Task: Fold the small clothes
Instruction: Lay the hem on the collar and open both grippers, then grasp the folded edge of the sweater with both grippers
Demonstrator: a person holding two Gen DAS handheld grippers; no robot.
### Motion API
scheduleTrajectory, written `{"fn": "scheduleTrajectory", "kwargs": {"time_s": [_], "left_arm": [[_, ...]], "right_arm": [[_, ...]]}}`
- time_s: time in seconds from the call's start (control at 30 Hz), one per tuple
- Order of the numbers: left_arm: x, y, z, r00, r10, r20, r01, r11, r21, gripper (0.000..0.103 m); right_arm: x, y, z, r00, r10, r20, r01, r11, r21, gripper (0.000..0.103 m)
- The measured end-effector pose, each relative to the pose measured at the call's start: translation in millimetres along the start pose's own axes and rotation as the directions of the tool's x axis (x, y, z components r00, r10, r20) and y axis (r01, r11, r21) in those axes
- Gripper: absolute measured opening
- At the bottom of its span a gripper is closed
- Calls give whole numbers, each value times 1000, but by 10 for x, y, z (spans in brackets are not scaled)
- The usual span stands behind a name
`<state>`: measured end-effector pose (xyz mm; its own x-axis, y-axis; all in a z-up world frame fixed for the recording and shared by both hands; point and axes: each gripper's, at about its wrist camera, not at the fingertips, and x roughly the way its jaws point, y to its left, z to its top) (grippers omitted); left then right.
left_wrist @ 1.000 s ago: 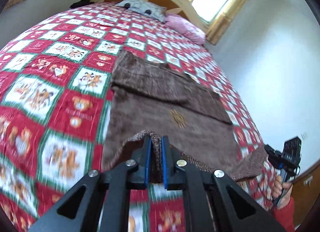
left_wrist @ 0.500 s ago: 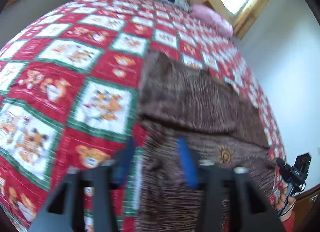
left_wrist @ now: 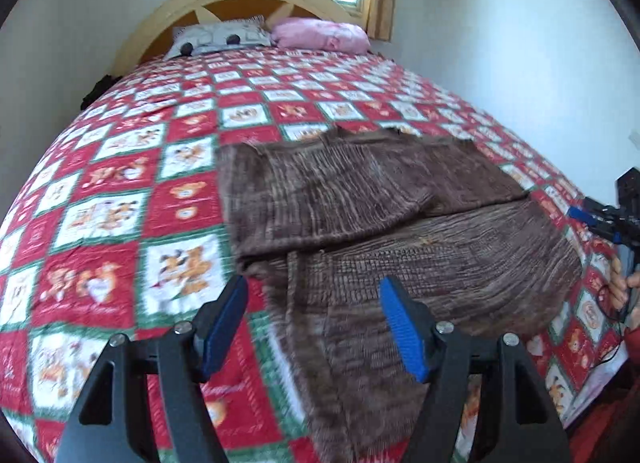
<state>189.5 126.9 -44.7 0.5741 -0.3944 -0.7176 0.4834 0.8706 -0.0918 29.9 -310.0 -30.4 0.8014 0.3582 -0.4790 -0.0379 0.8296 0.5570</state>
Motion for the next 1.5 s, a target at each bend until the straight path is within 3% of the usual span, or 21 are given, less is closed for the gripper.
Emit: {"fn": "scheduleTrajectory", "kwargs": {"time_s": [0.27,0.4,0.63,0.77,0.9,1.03,1.07,1.13,1.17,1.3,1.37,1.5], "left_arm": [[378,-167,-34,999,-23,-43,25,998,61,66],[521,-60,-85,995,-28,-100,28,1000,-10,66],[430,2,-174,992,-91,-85,83,992,-95,66],[355,-44,-201,992,-100,-71,93,991,-96,50],[423,-52,-208,995,-73,-74,67,995,-75,50],[462,72,-156,987,-144,-74,131,979,-156,58],[467,110,-147,985,-159,-69,144,972,-185,56],[465,163,-146,980,-192,-55,173,955,-240,39],[466,165,-156,979,-196,-56,177,953,-247,15],[453,150,-215,979,-197,-46,179,950,-258,15],[477,173,-204,980,-191,-49,171,946,-276,21],[540,185,-137,980,-192,-59,166,940,-297,23]], "right_arm": [[69,-47,-81,999,-13,-44,14,1000,20,57],[118,-99,-104,998,-6,-62,9,999,50,57],[136,-154,-153,998,3,-70,2,997,75,57],[137,-182,-173,997,0,-72,7,996,87,57],[132,-205,-175,997,3,-75,5,994,106,57],[101,-211,-179,998,7,-67,1,994,109,57],[97,-209,-181,998,8,-67,-1,994,108,57],[78,-202,-187,998,5,-62,1,995,99,57],[64,-199,-189,998,4,-60,2,996,94,57],[13,-177,-181,998,-30,-64,32,999,42,57],[4,-154,-164,997,-49,-63,50,999,15,57],[-22,-107,-99,993,-104,-52,101,993,-55,57]]}}
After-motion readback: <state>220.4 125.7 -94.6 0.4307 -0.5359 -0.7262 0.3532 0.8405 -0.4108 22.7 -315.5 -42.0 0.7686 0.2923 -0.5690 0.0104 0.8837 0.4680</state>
